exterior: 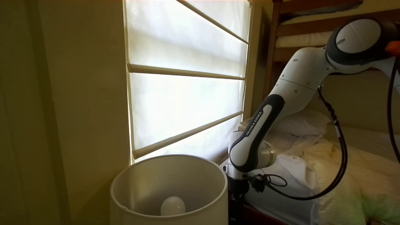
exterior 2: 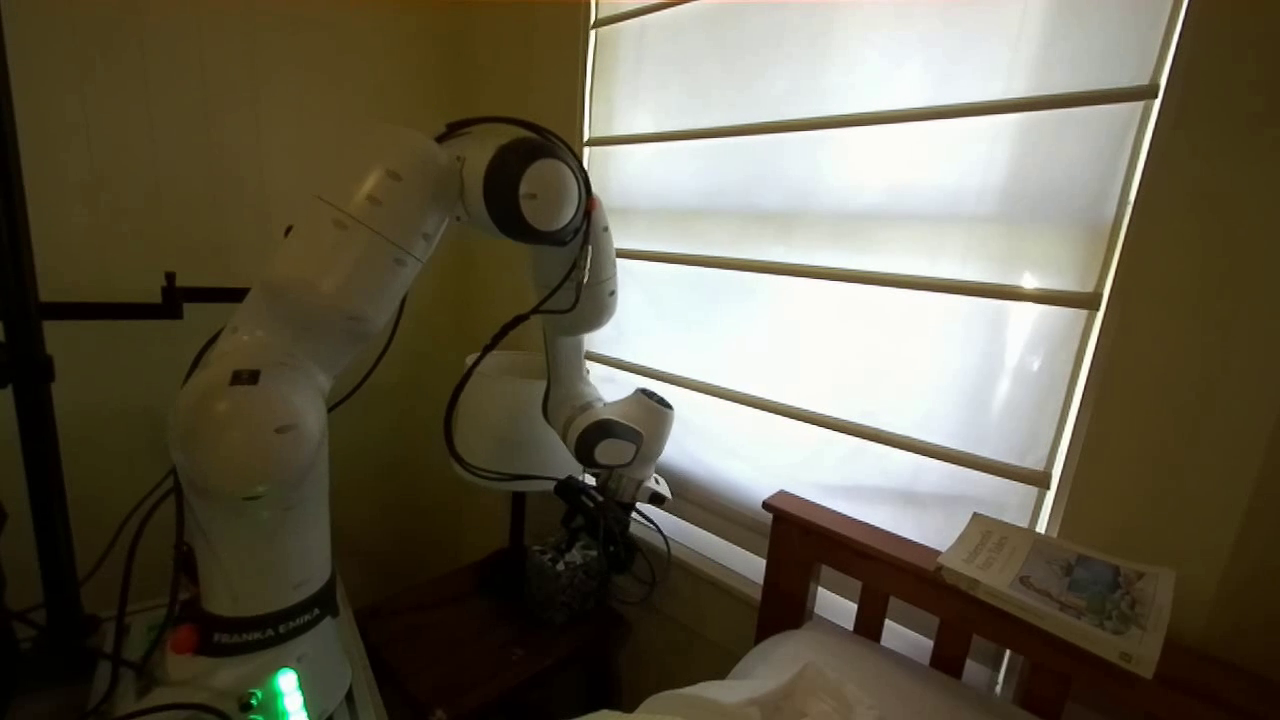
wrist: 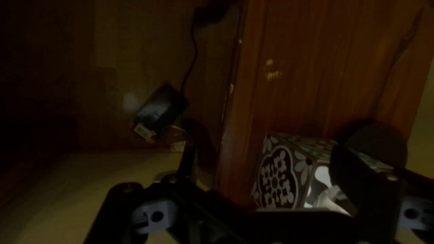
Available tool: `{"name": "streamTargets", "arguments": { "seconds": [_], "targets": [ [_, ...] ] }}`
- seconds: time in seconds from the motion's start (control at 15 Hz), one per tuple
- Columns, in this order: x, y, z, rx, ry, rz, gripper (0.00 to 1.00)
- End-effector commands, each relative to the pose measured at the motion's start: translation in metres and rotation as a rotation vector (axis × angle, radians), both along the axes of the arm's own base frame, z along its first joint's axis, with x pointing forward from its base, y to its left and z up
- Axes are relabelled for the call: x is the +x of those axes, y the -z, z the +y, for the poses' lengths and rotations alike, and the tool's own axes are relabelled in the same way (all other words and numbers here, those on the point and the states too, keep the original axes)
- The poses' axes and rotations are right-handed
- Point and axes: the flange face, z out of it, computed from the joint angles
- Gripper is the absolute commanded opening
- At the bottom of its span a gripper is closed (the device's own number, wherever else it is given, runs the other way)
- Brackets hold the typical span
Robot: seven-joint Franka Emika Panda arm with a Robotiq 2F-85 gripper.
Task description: Put the box on the bed
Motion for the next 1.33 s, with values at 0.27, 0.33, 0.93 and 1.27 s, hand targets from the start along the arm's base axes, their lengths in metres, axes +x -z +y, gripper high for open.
{"name": "streamTargets", "arguments": {
  "seconds": [0.27,0.33,0.93,1.27],
  "targets": [
    [0.014,0.041,0.006,0.319,0.018,-0.067,1.0],
    [0.013,0.047,0.006,0.331,0.024,-0.07,1.0],
    [0.015,0.051,0.011,0.354,0.14,-0.17,1.0],
    [0.02,0.052,0.031,0.395,0.259,-0.225,1.0]
  ]
}}
